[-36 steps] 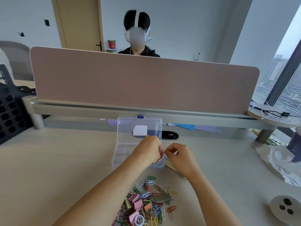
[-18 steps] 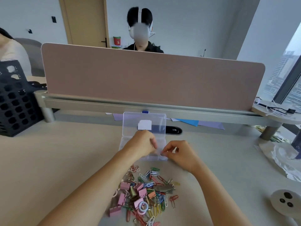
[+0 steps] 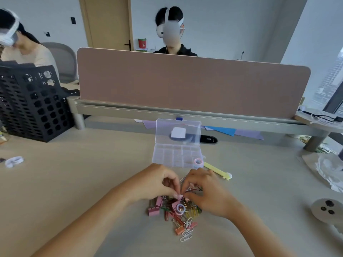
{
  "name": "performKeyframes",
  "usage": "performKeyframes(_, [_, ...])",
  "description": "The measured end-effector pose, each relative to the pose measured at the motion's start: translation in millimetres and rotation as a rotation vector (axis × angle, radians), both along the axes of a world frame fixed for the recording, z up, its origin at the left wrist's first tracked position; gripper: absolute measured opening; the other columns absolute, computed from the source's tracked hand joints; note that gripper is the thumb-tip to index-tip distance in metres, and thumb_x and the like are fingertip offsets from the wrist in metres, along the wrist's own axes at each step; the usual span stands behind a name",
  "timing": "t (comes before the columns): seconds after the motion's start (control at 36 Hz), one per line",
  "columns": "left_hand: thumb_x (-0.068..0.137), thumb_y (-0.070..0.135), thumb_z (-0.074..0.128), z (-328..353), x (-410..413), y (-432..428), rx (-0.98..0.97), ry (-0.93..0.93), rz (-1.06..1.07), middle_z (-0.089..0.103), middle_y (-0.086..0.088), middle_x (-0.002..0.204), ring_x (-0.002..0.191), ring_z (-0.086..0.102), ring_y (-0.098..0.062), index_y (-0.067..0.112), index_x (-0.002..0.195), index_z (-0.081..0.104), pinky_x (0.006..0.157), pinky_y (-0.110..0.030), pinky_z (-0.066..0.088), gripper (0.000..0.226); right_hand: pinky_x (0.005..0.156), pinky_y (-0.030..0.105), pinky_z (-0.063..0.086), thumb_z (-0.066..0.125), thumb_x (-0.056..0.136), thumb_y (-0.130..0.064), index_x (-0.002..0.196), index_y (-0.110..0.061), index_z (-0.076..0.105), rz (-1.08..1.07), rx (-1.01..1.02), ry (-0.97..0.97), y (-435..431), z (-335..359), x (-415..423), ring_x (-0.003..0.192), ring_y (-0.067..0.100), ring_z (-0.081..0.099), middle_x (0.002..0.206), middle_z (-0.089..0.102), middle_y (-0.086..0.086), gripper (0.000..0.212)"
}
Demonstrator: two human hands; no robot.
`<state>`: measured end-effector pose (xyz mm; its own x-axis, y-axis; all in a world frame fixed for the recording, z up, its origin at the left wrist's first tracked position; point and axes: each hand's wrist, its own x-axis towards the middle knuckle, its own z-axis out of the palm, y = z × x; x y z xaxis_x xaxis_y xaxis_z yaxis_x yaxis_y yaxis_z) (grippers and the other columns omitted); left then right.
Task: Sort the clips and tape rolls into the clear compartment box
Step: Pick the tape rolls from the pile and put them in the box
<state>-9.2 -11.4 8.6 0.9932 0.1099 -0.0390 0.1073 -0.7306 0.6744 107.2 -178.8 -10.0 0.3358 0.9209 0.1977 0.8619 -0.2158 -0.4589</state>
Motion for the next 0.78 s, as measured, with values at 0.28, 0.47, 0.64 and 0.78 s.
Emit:
performKeyframes(0.28, [0.075, 0.021, 0.080, 0.7, -16.4, 21.8, 0.047, 0.039, 0.089, 0.071, 0.007, 0.075, 0.064, 0.056, 0.001, 0.026, 0.078, 0.074, 0.064, -0.018, 0.045, 0.009, 0.098, 0.032, 0.025, 0.071, 0.070, -0.038, 0.090, -0.040, 0.065, 0.055, -0.045, 0.057, -9.0, -11.0, -13.9, 0.102, 0.000, 0.043, 0.099, 0.057, -0.022, 0.022])
performKeyframes(0.47, [0.069, 0.019, 0.083, -0.3, -24.5, 37.1, 0.094, 0.167, 0.157, 0.067, 0.016, 0.066, 0.063, 0.058, 0.002, 0.027, 0.081, 0.073, 0.063, -0.020, 0.045, 0.018, 0.099, 0.034, 0.025, 0.077, 0.061, -0.052, 0.088, -0.037, 0.066, 0.029, -0.024, 0.027, -7.7, -14.1, -16.0, 0.099, 0.001, 0.044, 0.095, 0.060, -0.019, 0.033])
performKeyframes(0.64, [0.065, 0.016, 0.086, -0.2, -23.6, 35.1, 0.098, 0.220, 0.134, 0.062, 0.020, 0.061, 0.057, 0.054, 0.005, 0.028, 0.082, 0.072, 0.056, -0.014, 0.041, 0.025, 0.094, 0.030, 0.028, 0.075, 0.061, -0.060, 0.090, -0.039, 0.067, 0.034, 0.034, -0.033, -6.2, -20.3, -17.2, 0.096, -0.001, 0.047, 0.090, 0.064, -0.020, 0.037])
performKeyframes(0.78, [0.067, 0.007, 0.083, -3.7, -22.7, 36.4, 0.105, 0.245, 0.120, 0.063, 0.015, 0.065, 0.055, 0.053, 0.004, 0.029, 0.081, 0.071, 0.053, -0.011, 0.040, 0.029, 0.089, 0.029, 0.029, 0.072, 0.064, -0.059, 0.091, -0.038, 0.067, 0.045, 0.067, -0.089, -5.3, -20.9, -18.4, 0.091, -0.003, 0.049, 0.086, 0.064, -0.023, 0.035])
